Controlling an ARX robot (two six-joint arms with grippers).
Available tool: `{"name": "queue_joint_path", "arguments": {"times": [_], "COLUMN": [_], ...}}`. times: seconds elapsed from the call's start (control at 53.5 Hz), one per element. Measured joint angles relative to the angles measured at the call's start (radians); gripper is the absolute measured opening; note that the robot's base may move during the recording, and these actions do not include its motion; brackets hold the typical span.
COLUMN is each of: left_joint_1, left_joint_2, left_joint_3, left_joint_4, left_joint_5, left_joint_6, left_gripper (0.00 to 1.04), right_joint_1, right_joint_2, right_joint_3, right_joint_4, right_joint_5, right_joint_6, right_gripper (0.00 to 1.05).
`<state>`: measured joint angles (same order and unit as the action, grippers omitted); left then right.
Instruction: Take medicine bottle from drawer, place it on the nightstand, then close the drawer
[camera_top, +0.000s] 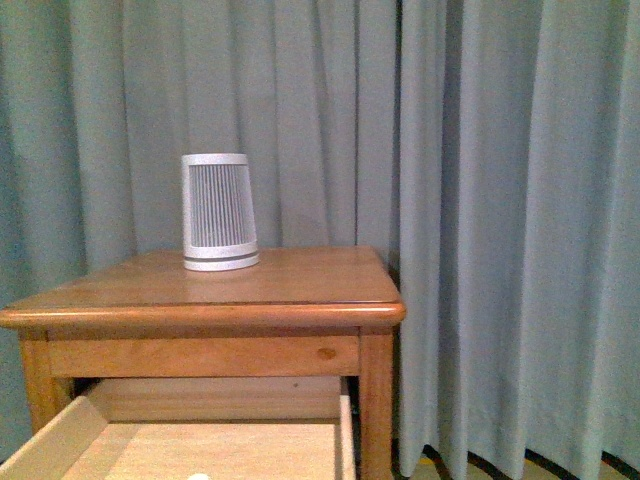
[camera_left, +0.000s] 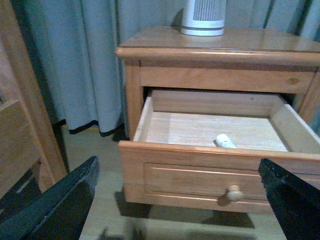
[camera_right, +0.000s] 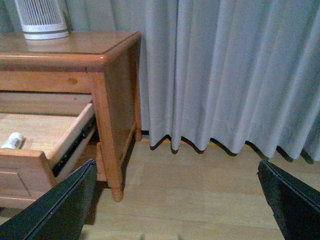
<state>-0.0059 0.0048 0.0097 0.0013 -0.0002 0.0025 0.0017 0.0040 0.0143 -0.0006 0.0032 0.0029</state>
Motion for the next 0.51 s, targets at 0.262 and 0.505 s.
{"name": "queue_joint_path", "arguments": {"times": [0.262,0.505], "left_joint_1": [0.001,0.000], "left_joint_2": [-0.001,-0.002], "left_joint_3": [0.000,0.000], "left_joint_4": [-0.002,-0.003], "left_joint_5": [0.001,-0.003], "left_joint_6": [0.000,0.000], "left_gripper": [0.98,0.98], "right_joint_1": [0.000,0.004], "right_joint_2": [-0.001,0.003], "right_joint_3": [0.000,0.000], "right_joint_4": [-0.001,0.003], "right_joint_5": [-0.002,0.015], "right_joint_6": [0.000,-0.006], "right_gripper": [0.98,0.98]}}
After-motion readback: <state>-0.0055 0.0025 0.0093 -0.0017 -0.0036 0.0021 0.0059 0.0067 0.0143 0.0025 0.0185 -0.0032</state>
